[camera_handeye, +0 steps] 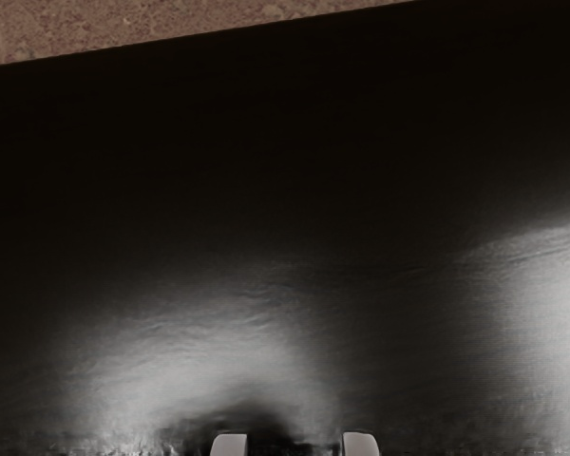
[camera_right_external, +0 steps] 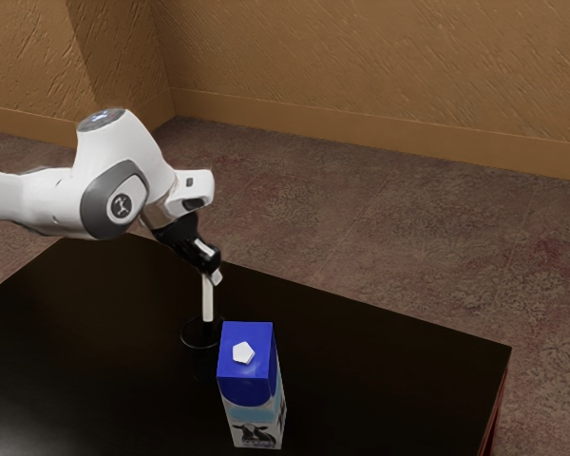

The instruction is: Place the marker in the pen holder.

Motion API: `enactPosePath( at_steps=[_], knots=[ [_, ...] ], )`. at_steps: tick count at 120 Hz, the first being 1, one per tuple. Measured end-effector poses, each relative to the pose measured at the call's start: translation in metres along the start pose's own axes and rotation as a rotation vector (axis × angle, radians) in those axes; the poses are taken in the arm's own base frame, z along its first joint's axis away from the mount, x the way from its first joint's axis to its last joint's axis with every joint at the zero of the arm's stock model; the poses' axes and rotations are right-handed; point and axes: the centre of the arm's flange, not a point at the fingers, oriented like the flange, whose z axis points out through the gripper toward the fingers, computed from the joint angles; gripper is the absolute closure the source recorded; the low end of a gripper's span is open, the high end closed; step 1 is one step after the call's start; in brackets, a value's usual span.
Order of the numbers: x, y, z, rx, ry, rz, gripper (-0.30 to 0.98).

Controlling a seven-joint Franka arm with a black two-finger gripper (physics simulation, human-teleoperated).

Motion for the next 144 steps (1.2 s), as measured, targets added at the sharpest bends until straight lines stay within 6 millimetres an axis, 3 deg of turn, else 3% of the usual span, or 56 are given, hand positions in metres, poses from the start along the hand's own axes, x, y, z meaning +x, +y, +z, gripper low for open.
enactPosePath(
  at_steps=[44, 62, 77, 83, 87, 94, 100, 104, 108, 118, 132, 144],
  knots=[
    [-0.016, 0.000, 0.016, -0.007, -0.043, 0.021, 0.69],
    [-0.013, 0.000, 0.014, -0.009, -0.042, 0.056, 0.37],
    [-0.010, 0.000, 0.011, -0.009, -0.037, 0.080, 0.21],
    [0.003, 0.000, -0.005, -0.007, -0.022, 0.093, 0.16],
    [0.022, -0.001, -0.030, 0.012, -0.007, 0.114, 0.14],
    [0.065, -0.005, -0.106, 0.081, 0.031, 0.149, 0.11],
    [0.088, -0.012, -0.173, 0.143, 0.054, 0.144, 0.08],
    [0.095, -0.015, -0.206, 0.173, 0.047, 0.133, 0.07],
    [0.097, -0.019, -0.226, 0.194, 0.025, 0.117, 0.06],
    [0.090, -0.029, -0.241, 0.214, -0.063, 0.074, 0.04],
    [0.075, -0.039, -0.243, 0.228, -0.170, 0.038, 0.02],
    [0.067, -0.035, -0.241, 0.223, -0.230, 0.039, 0.01]
  ],
)
